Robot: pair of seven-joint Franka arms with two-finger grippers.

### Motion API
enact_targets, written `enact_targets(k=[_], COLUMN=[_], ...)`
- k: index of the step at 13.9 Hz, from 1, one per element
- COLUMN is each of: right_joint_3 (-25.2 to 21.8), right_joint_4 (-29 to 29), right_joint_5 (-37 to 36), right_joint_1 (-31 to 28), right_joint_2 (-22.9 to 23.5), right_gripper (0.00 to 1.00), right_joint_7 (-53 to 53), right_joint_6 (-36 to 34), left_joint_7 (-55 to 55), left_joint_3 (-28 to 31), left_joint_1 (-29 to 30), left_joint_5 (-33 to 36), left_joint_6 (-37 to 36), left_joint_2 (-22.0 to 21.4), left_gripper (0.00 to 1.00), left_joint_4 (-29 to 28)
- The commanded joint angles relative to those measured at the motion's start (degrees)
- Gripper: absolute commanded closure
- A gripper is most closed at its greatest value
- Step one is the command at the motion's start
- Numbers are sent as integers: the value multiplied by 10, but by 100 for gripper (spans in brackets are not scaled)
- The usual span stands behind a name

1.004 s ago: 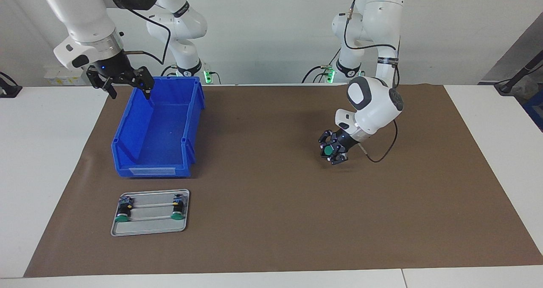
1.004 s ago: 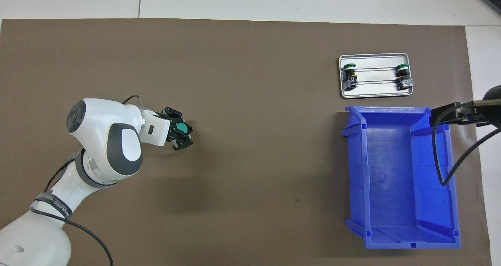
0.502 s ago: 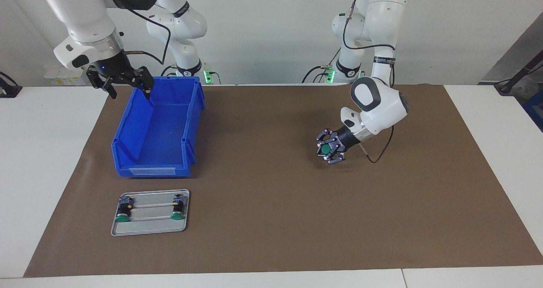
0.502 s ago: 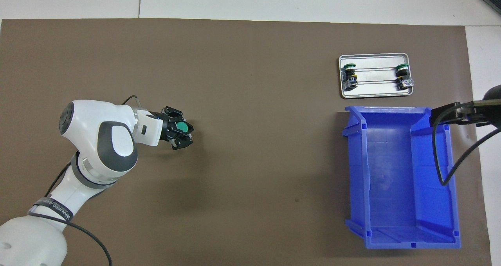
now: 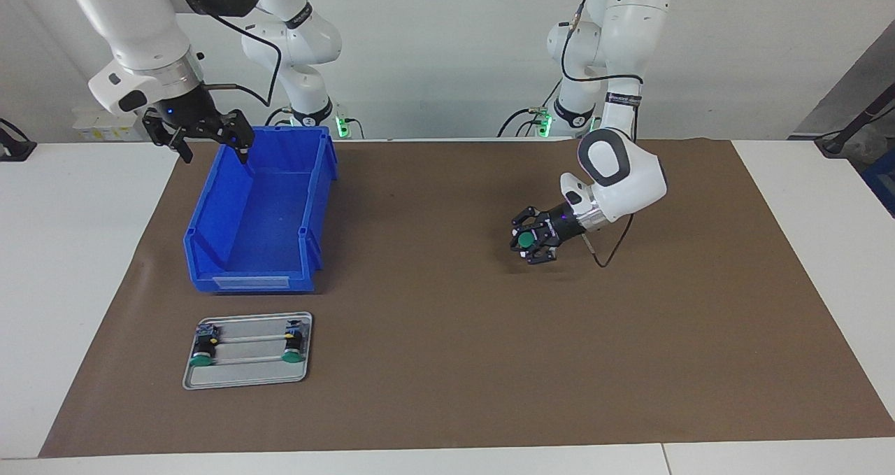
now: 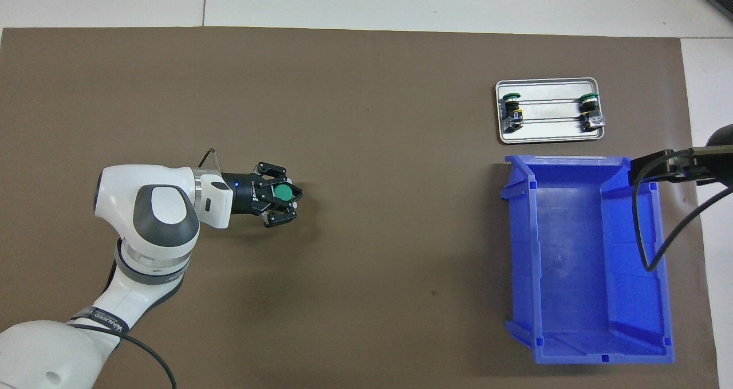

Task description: Place and press button with both arms

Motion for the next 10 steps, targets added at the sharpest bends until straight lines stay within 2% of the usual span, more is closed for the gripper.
enact_targets(k=[1, 4, 10], right_joint_3=[5, 5, 5], right_joint_4=[-7, -7, -6], right_joint_5=[7, 8, 7], right_joint_1=[-4, -4, -4], right_joint_2=[-10, -10, -10], right_gripper=[0, 0, 0], right_joint_7=[6, 6, 6], right_joint_6=[-6, -6, -6], left_joint_7=[46, 115, 162], left_joint_3=[-3, -3, -2], left_joint_1=[19, 33, 50], left_joint_5=[-41, -89, -124], left_joint_6=[-34, -66, -118], left_joint_2=[-17, -10, -1], left_gripper=[90, 90, 89], left_joint_4=[-26, -45, -60])
